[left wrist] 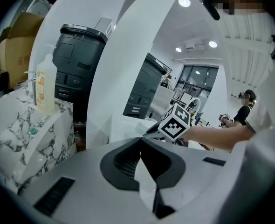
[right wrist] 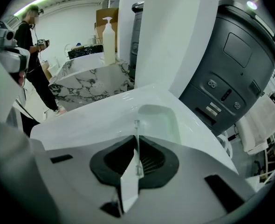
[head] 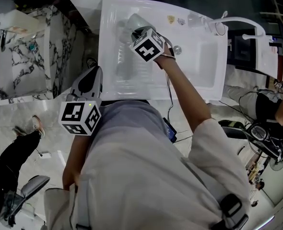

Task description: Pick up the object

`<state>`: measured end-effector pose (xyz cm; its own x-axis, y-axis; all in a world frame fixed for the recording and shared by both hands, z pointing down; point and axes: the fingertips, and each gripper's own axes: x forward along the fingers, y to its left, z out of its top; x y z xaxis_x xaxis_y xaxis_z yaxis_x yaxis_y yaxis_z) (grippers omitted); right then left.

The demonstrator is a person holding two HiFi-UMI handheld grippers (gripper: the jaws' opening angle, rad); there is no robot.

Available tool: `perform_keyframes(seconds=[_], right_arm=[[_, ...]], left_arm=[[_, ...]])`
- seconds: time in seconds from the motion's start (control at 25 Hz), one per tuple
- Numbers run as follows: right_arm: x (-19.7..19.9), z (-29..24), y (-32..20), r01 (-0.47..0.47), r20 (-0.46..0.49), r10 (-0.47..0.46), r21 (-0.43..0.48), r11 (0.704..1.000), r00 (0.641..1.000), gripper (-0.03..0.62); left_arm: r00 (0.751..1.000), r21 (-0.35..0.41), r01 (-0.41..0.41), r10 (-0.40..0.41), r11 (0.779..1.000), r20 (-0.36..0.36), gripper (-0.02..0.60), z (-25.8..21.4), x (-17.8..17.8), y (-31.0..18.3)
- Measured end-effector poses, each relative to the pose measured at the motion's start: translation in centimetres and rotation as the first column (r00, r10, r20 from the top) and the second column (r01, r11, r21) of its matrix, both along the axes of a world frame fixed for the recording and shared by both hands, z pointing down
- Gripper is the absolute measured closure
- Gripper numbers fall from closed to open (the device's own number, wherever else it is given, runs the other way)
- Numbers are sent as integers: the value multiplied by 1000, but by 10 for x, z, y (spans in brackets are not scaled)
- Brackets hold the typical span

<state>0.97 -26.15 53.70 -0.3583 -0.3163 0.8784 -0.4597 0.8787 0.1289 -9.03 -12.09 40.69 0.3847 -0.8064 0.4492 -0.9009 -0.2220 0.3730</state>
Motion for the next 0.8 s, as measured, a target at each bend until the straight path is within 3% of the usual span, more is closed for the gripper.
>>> perform_keyframes(seconds=[0.36, 0.8], right_arm=[[8, -9, 15, -30, 53, 31, -12, 999, 998, 562], [13, -15, 45, -41, 119, 45, -38, 998, 992, 562]], left_arm=[[999, 21, -14, 13, 1000, 48, 575, -3, 8, 6], [999, 17, -19, 19, 1000, 32, 575, -2, 14, 11]])
